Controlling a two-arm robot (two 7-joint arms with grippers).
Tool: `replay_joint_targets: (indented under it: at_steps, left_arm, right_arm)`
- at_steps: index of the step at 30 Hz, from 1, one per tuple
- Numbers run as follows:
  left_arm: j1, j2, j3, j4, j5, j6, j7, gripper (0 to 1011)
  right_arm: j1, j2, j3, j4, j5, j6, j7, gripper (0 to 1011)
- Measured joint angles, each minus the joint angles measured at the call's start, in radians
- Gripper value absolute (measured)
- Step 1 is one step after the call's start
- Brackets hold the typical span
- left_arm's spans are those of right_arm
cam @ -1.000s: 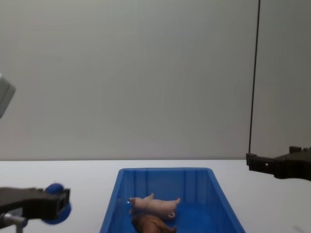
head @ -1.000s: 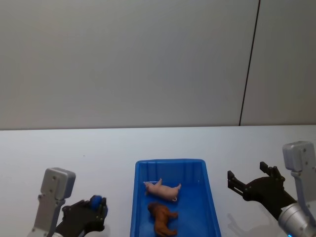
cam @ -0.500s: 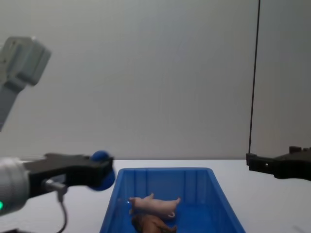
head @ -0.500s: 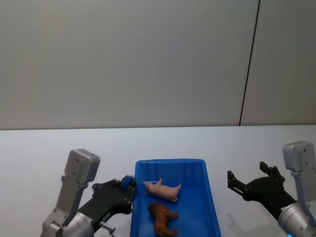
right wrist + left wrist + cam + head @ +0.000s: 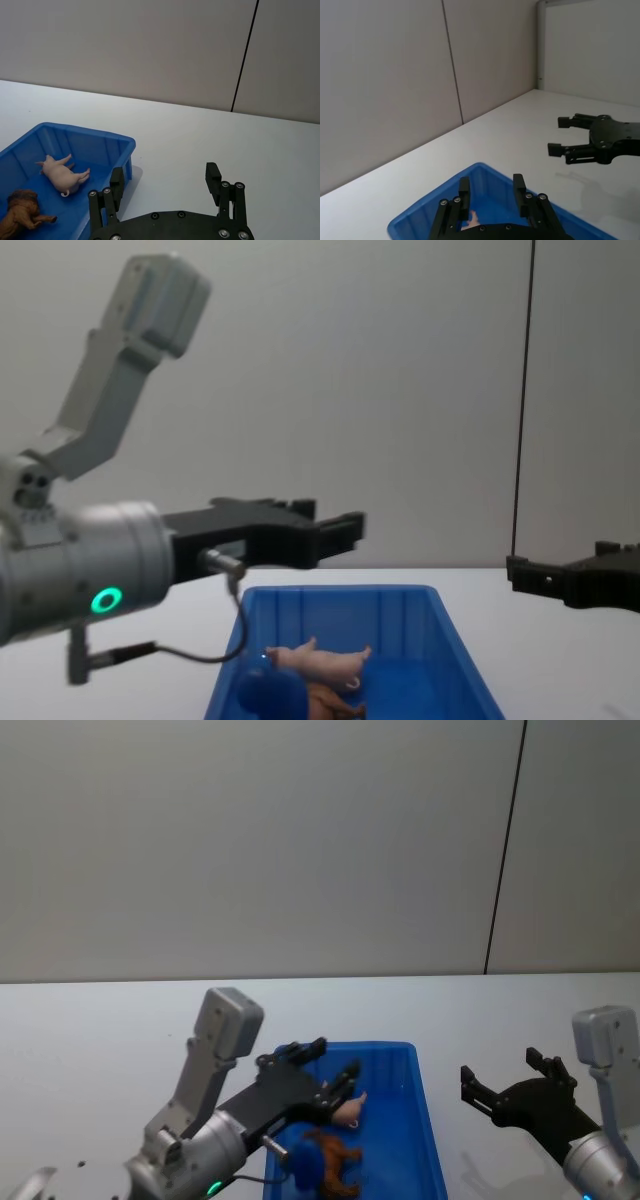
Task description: Pick up the two dolls from the table and place them into the box.
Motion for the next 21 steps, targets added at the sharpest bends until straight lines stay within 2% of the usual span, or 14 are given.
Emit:
replay_joint_targets:
  at_steps: [1, 7, 12, 14, 17, 21]
  left_arm:
    - [-0.012, -0.009, 0.003, 0.010, 0.006, -0.003, -0.016, 558]
    - [-0.043, -0.033, 0.012, 0.035, 0.022, -0.011, -0.057, 717]
    - [-0.067, -0.052, 0.018, 0.055, 0.034, -0.018, -0.088, 906]
    - [-0.071, -0.055, 0.019, 0.059, 0.037, -0.019, -0.094, 923]
    - [-0.079, -0.061, 0.021, 0.065, 0.040, -0.021, -0.103, 1001]
    - [-0.085, -0.066, 0.023, 0.070, 0.044, -0.022, -0.112, 1001]
  right_arm:
    - [0.000, 0.000, 0.000, 0.000, 0.000, 0.000, 0.000, 1001]
    - [0.000, 0.000, 0.000, 0.000, 0.000, 0.000, 0.000, 1001]
    - [0.000, 0.000, 0.000, 0.000, 0.000, 0.000, 0.000, 1001]
    - [0.000, 0.000, 0.000, 0.000, 0.000, 0.000, 0.000, 1001]
    - [0.000, 0.000, 0.000, 0.000, 0.000, 0.000, 0.000, 1001]
    - [0.000, 0.000, 0.000, 0.000, 0.000, 0.000, 0.000, 1001]
